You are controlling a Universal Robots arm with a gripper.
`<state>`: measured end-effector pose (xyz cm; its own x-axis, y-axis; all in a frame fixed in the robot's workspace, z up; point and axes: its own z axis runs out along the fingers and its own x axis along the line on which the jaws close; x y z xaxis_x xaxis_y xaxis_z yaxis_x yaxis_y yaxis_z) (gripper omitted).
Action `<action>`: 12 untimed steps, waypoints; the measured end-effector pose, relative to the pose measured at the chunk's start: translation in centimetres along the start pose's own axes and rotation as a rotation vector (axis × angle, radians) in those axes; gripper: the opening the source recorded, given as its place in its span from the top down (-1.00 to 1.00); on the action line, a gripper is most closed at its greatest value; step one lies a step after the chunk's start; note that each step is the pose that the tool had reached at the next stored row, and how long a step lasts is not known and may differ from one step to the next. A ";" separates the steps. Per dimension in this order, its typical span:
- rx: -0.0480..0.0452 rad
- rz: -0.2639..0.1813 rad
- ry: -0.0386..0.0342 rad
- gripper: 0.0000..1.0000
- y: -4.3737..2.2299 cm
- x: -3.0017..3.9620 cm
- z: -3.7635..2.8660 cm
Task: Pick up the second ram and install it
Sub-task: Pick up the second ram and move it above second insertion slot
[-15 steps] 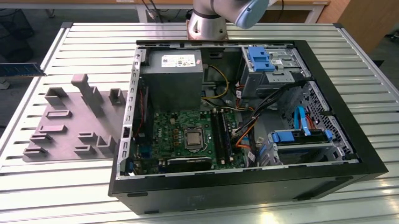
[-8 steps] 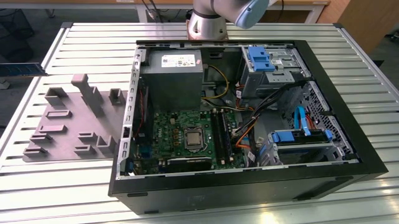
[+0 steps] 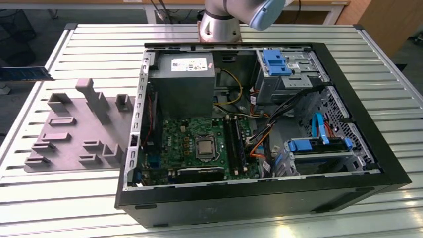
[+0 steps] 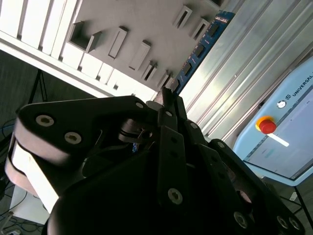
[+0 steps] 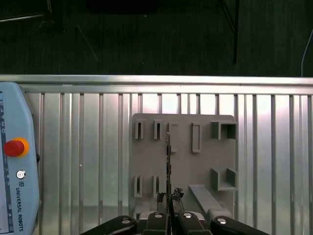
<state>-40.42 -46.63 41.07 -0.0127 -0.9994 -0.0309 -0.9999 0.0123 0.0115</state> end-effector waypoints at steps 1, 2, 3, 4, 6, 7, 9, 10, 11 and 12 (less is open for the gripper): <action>-0.0001 0.000 0.0001 0.73 -0.04 0.00 -0.01; 0.0000 0.000 0.0000 0.73 -0.08 0.00 0.00; 0.0000 0.000 0.0000 0.73 -0.12 0.00 0.00; 0.0000 0.000 0.0000 0.73 -0.17 0.00 0.00; 0.0000 0.000 0.0000 0.73 -0.25 0.00 0.00; 0.0000 0.000 0.0000 0.73 -0.29 0.00 0.00; -0.0001 0.000 0.0001 0.73 -0.36 0.00 -0.01; 0.0000 0.000 0.0000 0.73 -0.41 0.00 -0.01; -0.0001 0.000 0.0001 0.73 -0.45 -0.01 -0.01; -0.0001 0.000 0.0001 0.73 -0.49 -0.01 -0.01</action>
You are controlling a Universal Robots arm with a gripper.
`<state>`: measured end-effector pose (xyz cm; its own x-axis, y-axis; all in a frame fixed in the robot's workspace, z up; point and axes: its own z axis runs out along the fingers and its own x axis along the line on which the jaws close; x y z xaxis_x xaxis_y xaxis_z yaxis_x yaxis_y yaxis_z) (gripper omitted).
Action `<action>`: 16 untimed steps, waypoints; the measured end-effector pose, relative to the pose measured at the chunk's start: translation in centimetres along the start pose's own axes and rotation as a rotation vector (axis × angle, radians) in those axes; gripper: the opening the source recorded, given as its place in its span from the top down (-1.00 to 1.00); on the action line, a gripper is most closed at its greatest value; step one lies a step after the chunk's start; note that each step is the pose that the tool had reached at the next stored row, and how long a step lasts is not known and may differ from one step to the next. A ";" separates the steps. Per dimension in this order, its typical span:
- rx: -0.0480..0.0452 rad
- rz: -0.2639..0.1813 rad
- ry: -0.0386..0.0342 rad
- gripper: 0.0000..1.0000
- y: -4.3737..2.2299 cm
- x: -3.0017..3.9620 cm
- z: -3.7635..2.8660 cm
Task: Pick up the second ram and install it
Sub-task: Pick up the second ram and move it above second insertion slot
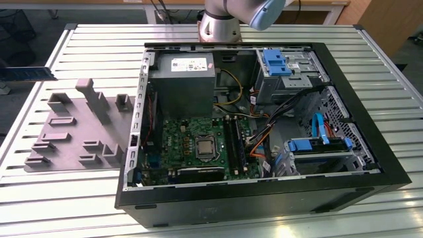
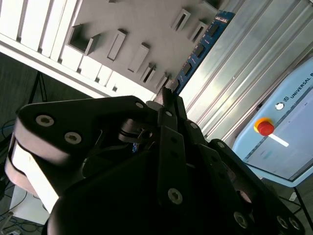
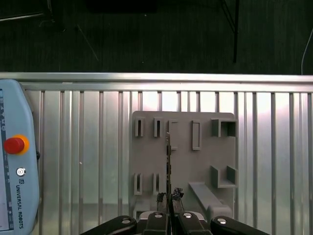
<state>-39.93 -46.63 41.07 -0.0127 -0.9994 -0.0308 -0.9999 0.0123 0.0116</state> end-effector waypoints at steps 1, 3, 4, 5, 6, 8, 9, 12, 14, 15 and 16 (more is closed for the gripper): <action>0.0001 0.000 -0.0001 0.73 -0.04 0.00 0.00; 0.0000 0.000 0.0000 0.73 -0.12 0.00 0.00; 0.0001 0.000 -0.0001 0.73 -0.15 0.00 0.00; 0.0001 0.000 0.0000 0.73 -0.19 0.00 0.00; 0.0000 0.000 0.0000 0.73 -0.23 0.00 0.00; 0.0000 0.000 0.0000 0.73 -0.30 0.00 0.00; 0.0001 0.000 0.0000 0.73 -0.33 -0.01 0.00; 0.0000 0.000 0.0000 0.73 -0.49 -0.01 0.00; 0.0000 0.000 0.0000 0.73 -0.57 -0.01 -0.01; 0.0000 0.000 0.0000 0.73 -0.61 -0.01 -0.01; 0.0001 0.000 0.0000 0.73 -0.65 -0.01 -0.01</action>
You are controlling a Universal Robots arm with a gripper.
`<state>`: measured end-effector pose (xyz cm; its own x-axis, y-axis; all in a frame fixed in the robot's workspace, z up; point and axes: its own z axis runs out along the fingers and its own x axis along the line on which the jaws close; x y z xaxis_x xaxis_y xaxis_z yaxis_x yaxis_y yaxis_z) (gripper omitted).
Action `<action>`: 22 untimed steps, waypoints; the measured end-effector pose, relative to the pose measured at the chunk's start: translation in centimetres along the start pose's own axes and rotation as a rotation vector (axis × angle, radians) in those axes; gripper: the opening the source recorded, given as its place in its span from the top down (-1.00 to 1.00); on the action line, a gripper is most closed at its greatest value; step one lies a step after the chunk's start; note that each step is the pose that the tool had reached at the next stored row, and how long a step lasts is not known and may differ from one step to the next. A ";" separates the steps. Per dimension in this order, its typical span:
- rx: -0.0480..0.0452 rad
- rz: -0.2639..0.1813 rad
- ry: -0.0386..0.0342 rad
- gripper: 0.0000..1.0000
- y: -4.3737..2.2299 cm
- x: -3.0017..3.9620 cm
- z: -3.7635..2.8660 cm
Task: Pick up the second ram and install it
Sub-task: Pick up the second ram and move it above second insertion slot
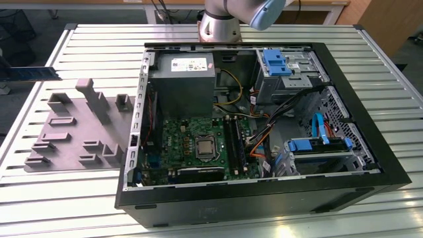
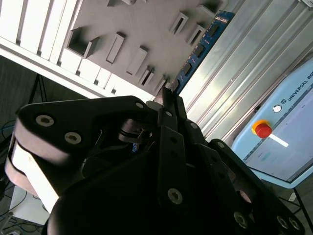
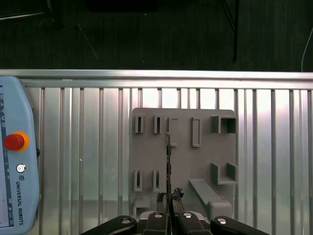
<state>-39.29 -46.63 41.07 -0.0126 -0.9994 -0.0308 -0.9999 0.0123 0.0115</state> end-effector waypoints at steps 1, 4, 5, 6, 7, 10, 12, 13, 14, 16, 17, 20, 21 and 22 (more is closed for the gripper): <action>0.0000 0.000 0.0000 0.73 -0.04 0.00 0.00; -0.0001 0.000 -0.0001 0.73 -0.15 0.00 0.00; 0.0000 0.000 0.0000 0.73 -0.19 0.00 0.00; 0.0001 0.000 -0.0001 0.73 -0.22 0.00 0.00; 0.0000 0.000 0.0000 0.73 -0.26 0.00 0.00; -0.0001 0.000 0.0000 0.73 -0.35 0.00 -0.01; 0.0000 0.000 0.0000 0.73 -0.40 -0.01 -0.01; -0.0001 0.000 0.0000 0.73 -0.43 -0.01 -0.01; -0.0001 0.000 0.0000 0.73 -0.45 -0.01 -0.01; -0.0001 0.000 0.0000 0.73 -0.50 -0.01 -0.01; -0.0001 0.000 0.0000 0.73 -0.53 -0.01 -0.01; 0.0000 0.000 -0.0001 0.73 -0.60 -0.01 0.00; 0.0000 0.000 -0.0001 0.73 -0.63 -0.01 -0.01; -0.0001 0.000 0.0000 0.73 -0.65 -0.01 -0.01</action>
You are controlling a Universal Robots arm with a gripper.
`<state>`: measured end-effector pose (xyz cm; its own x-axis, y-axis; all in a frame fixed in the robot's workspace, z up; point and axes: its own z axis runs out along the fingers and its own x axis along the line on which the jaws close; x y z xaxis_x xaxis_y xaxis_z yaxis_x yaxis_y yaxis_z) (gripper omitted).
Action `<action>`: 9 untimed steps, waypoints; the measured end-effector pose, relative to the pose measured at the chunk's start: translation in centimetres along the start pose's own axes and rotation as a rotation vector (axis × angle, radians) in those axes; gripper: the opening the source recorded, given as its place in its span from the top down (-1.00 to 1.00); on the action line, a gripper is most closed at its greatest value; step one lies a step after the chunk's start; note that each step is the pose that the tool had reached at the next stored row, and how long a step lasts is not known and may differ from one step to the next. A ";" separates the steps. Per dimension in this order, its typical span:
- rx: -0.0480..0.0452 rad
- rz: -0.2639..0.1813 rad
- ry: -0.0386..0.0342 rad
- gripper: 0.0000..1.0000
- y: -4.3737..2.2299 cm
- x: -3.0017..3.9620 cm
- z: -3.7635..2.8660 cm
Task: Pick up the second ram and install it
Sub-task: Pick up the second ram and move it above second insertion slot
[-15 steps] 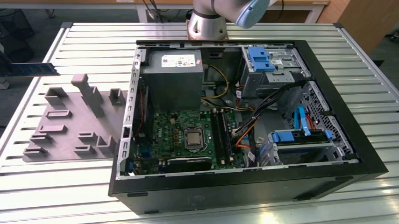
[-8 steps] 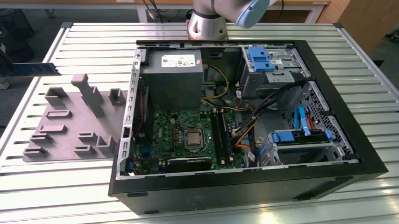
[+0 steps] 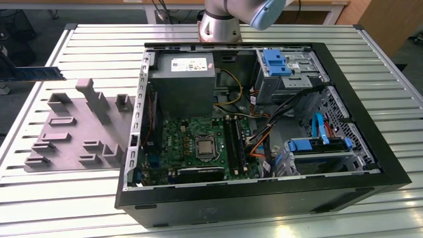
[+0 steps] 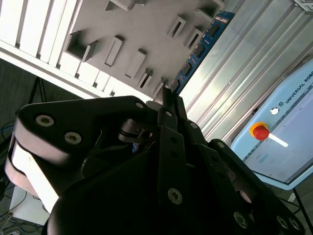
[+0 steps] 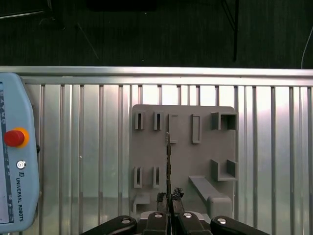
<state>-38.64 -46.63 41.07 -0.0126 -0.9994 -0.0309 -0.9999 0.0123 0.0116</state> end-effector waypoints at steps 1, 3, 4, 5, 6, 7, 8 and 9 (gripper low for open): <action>0.0001 0.000 0.0000 0.73 -0.02 0.00 0.00; 0.0001 0.000 0.0000 0.73 -0.07 0.00 0.00; 0.0001 0.000 0.0000 0.73 -0.09 0.00 0.00; 0.0001 0.000 0.0000 0.73 -0.11 0.00 0.00; 0.0001 0.000 0.0000 0.73 -0.13 0.00 0.00; 0.0001 0.000 0.0000 0.73 -0.15 0.00 0.00; 0.0001 0.000 0.0000 0.73 -0.17 0.00 0.00; 0.0001 0.000 0.0000 0.73 -0.20 0.00 0.00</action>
<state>-38.44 -46.63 41.07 -0.0126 -0.9994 -0.0309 -0.9999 0.0123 0.0115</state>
